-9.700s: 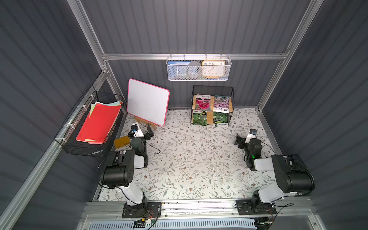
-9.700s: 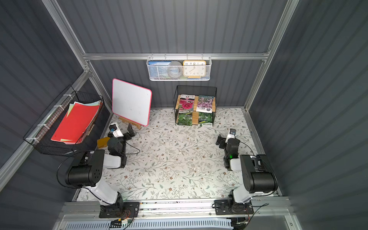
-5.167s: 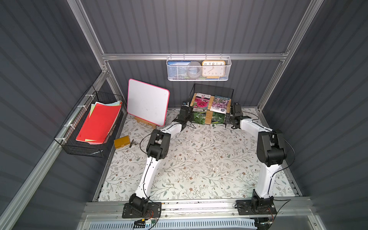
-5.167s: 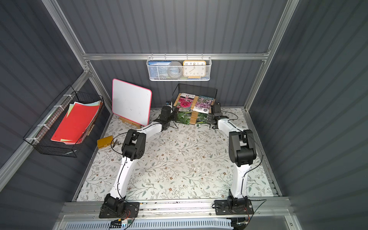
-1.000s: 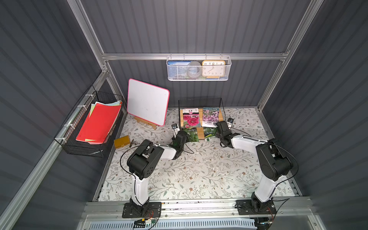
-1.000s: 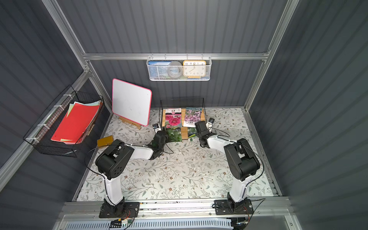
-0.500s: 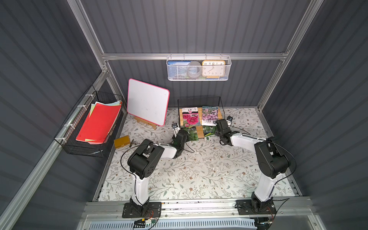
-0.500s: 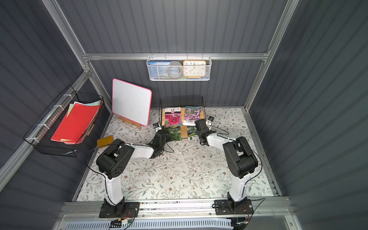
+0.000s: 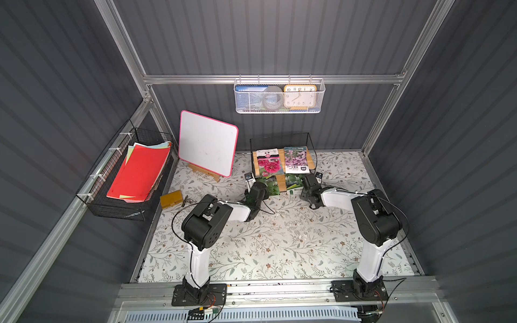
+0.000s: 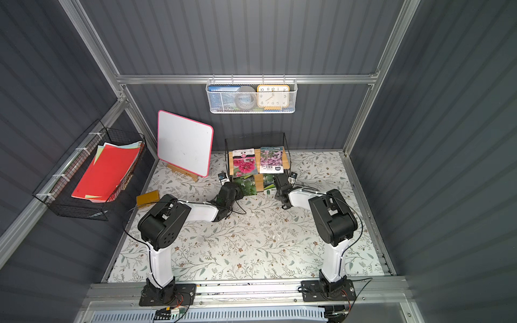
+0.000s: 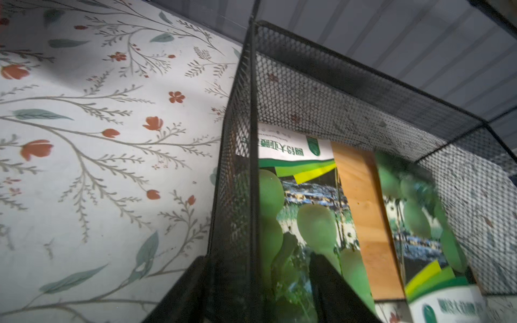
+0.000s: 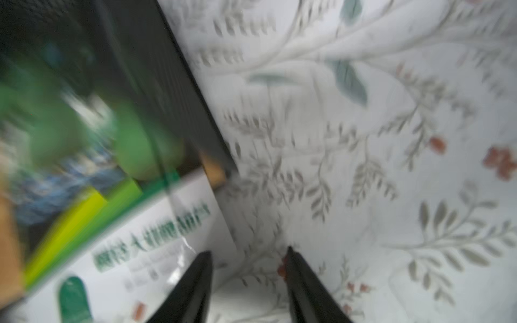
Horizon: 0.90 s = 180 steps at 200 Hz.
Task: Take the seed bag off the shelf
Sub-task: Move the shelf to the center of the board.
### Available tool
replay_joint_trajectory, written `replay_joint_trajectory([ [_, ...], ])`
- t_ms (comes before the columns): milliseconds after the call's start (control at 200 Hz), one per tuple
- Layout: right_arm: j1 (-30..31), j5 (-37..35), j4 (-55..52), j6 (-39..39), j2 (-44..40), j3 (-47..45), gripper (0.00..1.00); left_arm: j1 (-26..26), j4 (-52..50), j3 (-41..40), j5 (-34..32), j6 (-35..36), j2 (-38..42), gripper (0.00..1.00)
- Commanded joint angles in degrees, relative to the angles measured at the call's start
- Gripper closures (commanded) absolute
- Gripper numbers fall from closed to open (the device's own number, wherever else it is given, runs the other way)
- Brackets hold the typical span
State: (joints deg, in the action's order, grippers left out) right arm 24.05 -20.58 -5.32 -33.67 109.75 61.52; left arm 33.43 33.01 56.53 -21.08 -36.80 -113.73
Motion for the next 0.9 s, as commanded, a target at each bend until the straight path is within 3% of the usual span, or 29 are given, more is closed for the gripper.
replay_joint_trajectory([
  [0, 1.1, 5.5, -6.7, 2.0, 0.5, -1.1, 0.35, 1.8, -0.8, -0.3, 3.5, 2.9, 2.2, 0.37],
  [165, 1.1, 5.7, -6.5, 2.8, -0.9, -1.7, 0.23, 1.8, -1.0, -0.3, 3.3, 3.4, 3.2, 0.36],
  [475, 1.1, 5.9, -6.1, 3.5, -4.0, -3.4, 0.22, 1.8, -2.0, 0.2, 2.6, 3.7, 4.2, 0.35],
  [895, 1.2, 8.1, -6.9, 6.2, -17.8, -11.4, 0.22, 1.4, -3.5, 3.6, -1.1, 7.9, 1.3, 0.32],
])
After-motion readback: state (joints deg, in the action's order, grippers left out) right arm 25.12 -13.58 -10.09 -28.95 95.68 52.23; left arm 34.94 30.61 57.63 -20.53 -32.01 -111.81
